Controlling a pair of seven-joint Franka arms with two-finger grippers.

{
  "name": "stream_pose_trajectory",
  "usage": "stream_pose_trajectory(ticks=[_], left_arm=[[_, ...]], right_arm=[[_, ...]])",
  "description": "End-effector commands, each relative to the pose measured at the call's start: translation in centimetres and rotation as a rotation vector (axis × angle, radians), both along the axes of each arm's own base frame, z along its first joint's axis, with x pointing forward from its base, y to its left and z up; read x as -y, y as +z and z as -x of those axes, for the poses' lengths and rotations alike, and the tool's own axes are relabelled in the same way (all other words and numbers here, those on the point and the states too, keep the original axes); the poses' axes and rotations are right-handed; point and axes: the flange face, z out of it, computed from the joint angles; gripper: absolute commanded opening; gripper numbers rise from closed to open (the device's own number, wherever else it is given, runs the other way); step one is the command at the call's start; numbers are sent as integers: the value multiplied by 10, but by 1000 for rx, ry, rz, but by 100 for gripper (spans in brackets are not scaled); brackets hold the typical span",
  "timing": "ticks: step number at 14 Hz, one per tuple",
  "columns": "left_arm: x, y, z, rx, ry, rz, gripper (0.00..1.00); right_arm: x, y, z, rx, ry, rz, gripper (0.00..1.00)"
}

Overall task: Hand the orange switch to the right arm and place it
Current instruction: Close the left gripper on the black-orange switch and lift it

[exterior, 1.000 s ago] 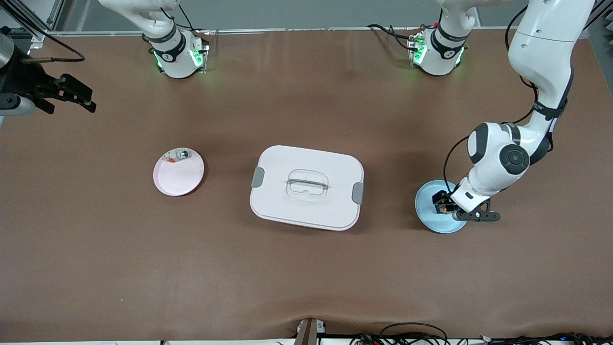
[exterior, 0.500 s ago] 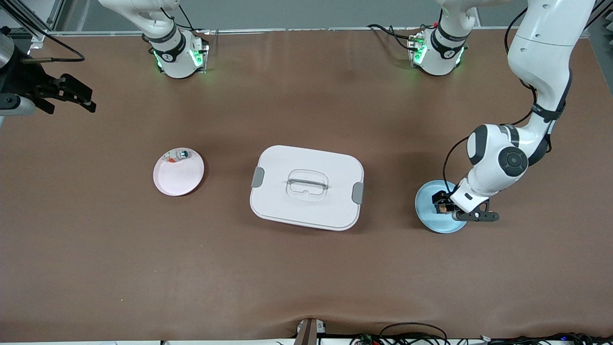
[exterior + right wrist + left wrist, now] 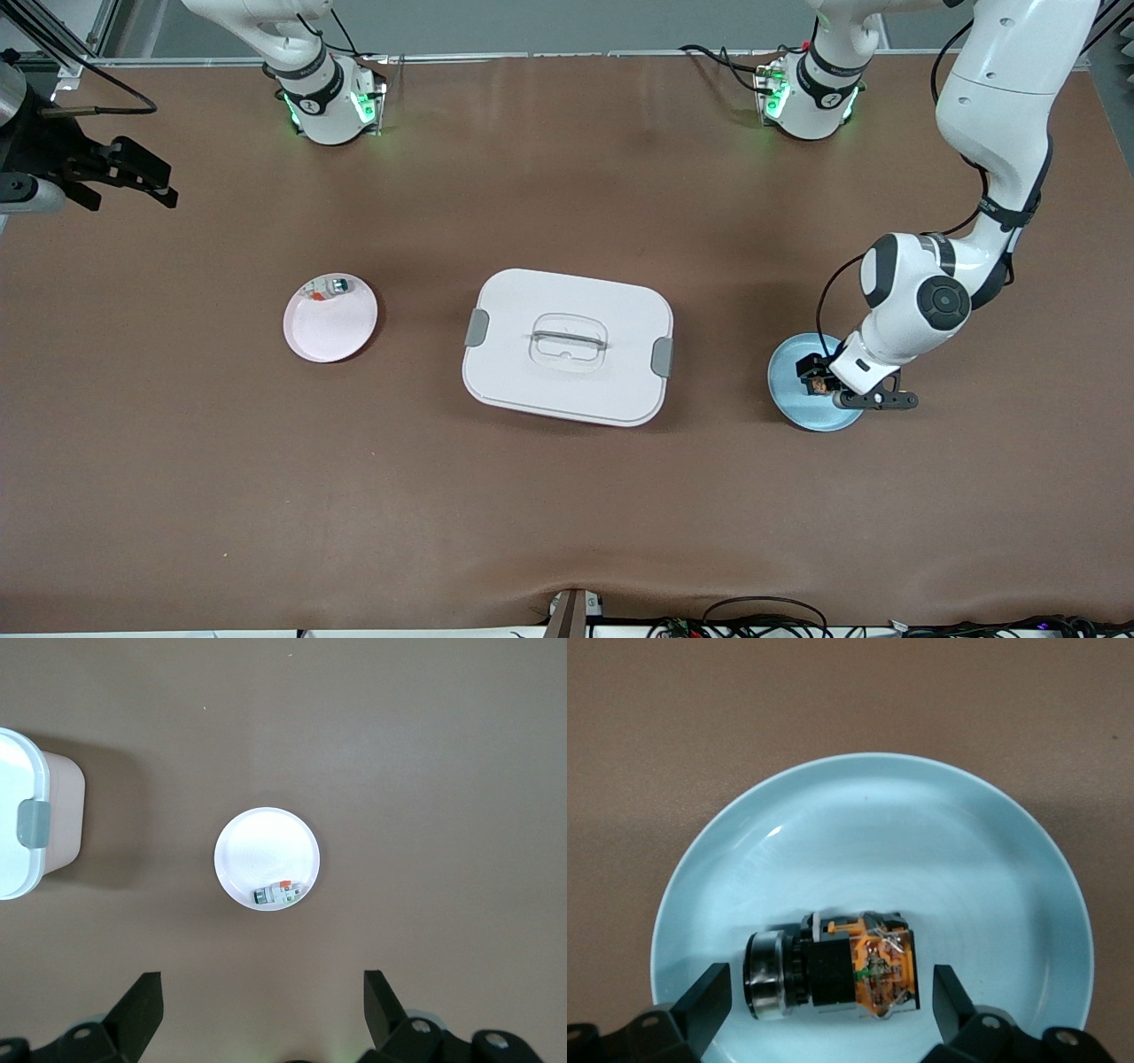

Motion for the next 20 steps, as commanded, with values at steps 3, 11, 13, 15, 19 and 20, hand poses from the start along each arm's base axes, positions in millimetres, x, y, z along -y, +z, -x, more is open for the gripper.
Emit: stream_pose_trajectory(ticks=[3, 11, 13, 15, 19, 20], left_arm=[[0, -8, -6, 23, 19, -1, 100], [-15, 4, -9, 35, 45, -4, 40], [-14, 17, -11, 34, 82, -5, 9], [-8, 38, -11, 23, 122, -8, 0], [16, 93, -12, 8, 166, -6, 0], [26, 104, -11, 3, 212, 4, 0]], right_arm=[[-2, 2, 8, 4, -9, -2, 100], [-2, 3, 8, 6, -9, -2, 100], [3, 4, 7, 12, -18, -3, 100], [4, 2, 7, 10, -20, -3, 100], [0, 1, 7, 7, -12, 1, 100], [1, 1, 7, 9, -12, 1, 100]])
